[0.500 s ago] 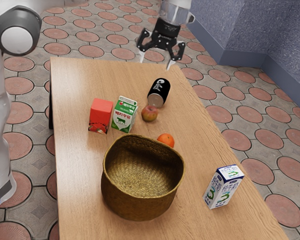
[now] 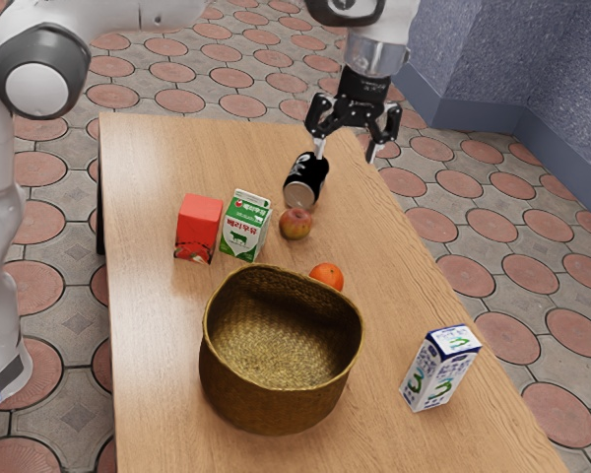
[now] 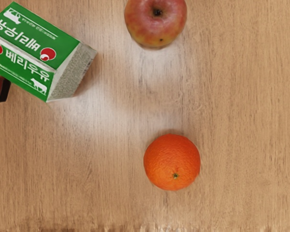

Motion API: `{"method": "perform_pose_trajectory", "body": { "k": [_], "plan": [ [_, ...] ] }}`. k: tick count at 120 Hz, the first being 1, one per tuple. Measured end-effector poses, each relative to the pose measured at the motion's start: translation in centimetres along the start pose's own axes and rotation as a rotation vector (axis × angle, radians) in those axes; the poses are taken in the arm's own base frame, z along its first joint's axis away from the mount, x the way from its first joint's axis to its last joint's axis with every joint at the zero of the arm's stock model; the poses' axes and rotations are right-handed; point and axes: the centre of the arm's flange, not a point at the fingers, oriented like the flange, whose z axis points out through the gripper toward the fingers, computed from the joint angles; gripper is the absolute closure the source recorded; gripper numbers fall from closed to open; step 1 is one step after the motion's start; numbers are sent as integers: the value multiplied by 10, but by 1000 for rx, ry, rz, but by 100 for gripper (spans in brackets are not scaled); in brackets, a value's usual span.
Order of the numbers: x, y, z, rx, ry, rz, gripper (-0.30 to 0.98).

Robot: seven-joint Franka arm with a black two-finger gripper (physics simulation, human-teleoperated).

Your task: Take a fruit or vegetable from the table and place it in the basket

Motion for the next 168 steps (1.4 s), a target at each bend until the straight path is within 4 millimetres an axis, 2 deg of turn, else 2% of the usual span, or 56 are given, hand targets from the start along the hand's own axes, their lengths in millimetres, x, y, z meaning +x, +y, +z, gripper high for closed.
{"method": "perform_pose_trajectory", "body": {
  "k": [4,11,20,39,57,74,102,135,168],
  "plan": [
    [-9,2,8,8,-9,28,0],
    [-18,-6,32,32,-30,72,0],
    [-24,-21,63,45,-52,122,0],
    [-29,-35,107,18,-56,201,0],
    [-17,-17,134,-20,-43,242,0],
    [-15,2,158,-39,-47,293,0],
    [-13,18,181,-57,-75,363,0],
    [21,23,185,-88,-94,372,0],
    [6,19,194,-88,-97,446,0]
  ]
}}
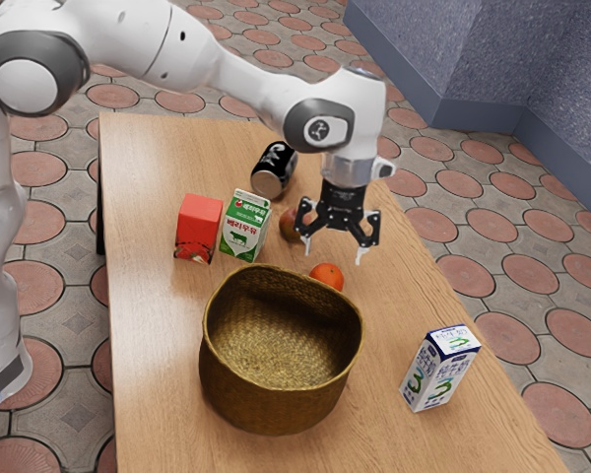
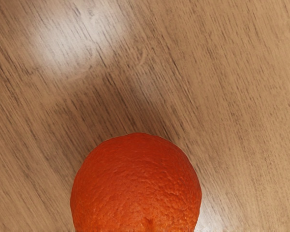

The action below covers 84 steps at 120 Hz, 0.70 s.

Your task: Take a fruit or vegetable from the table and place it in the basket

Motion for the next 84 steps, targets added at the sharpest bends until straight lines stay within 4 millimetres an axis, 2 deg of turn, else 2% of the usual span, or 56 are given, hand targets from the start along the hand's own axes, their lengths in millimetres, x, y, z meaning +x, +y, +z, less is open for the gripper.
{"method": "perform_pose_trajectory", "body": {
  "k": [29,84],
  "plan": [
    [4,-9,14,0,-10,6,0],
    [6,-4,29,-7,-16,22,0]
  ]
}}
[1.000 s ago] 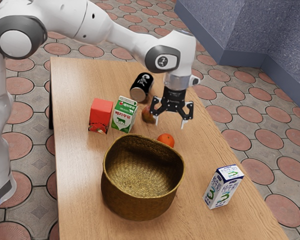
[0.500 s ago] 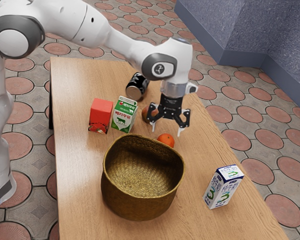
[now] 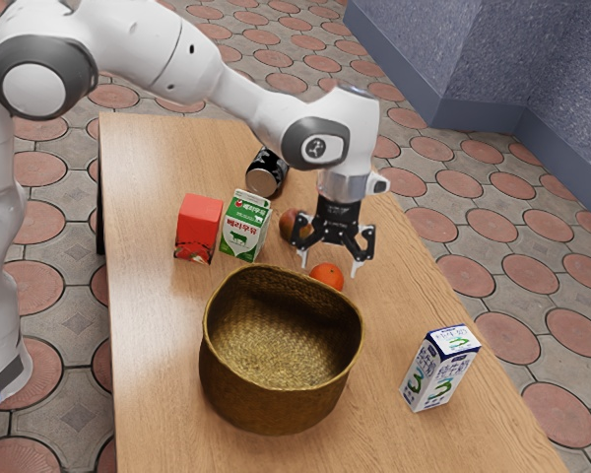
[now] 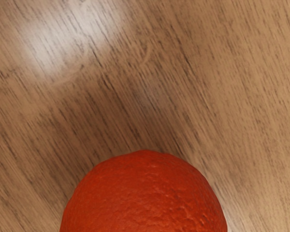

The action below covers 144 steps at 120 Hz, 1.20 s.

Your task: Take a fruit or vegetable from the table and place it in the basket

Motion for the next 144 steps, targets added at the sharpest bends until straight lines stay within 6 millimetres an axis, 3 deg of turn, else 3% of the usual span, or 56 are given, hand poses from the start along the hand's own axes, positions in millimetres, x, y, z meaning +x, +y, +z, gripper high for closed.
{"method": "perform_pose_trajectory", "body": {
  "k": [35,108,128,144],
  "plan": [
    [5,1,19,14,-22,-12,0],
    [9,-3,37,31,-44,-22,0],
    [9,-3,36,27,-47,-24,25],
    [9,-3,34,27,-44,-28,32]
  ]
}}
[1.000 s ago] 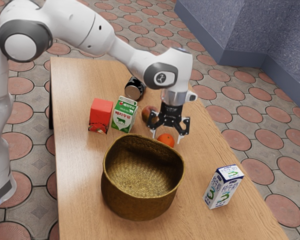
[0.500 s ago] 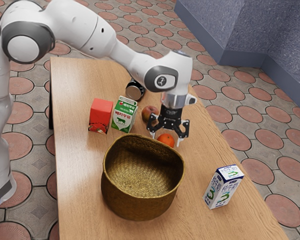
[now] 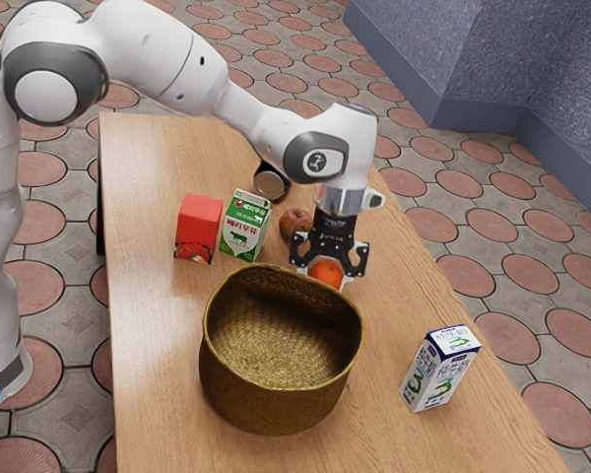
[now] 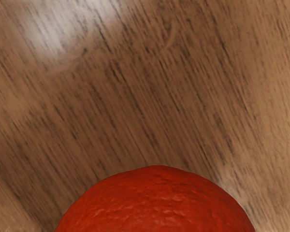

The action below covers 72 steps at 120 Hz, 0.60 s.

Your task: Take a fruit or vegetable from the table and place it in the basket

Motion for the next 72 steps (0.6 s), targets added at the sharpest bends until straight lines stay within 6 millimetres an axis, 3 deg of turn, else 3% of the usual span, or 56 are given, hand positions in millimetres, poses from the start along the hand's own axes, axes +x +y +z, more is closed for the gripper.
{"method": "perform_pose_trajectory", "body": {
  "k": [8,16,40,54,72],
  "plan": [
    [-1,0,-4,-5,3,-3,33],
    [-7,-1,-24,-35,15,2,34],
    [-41,-20,-120,-166,59,24,34],
    [-112,-26,-162,-211,69,106,33],
    [-190,-31,-160,-181,65,153,34]
  ]
}}
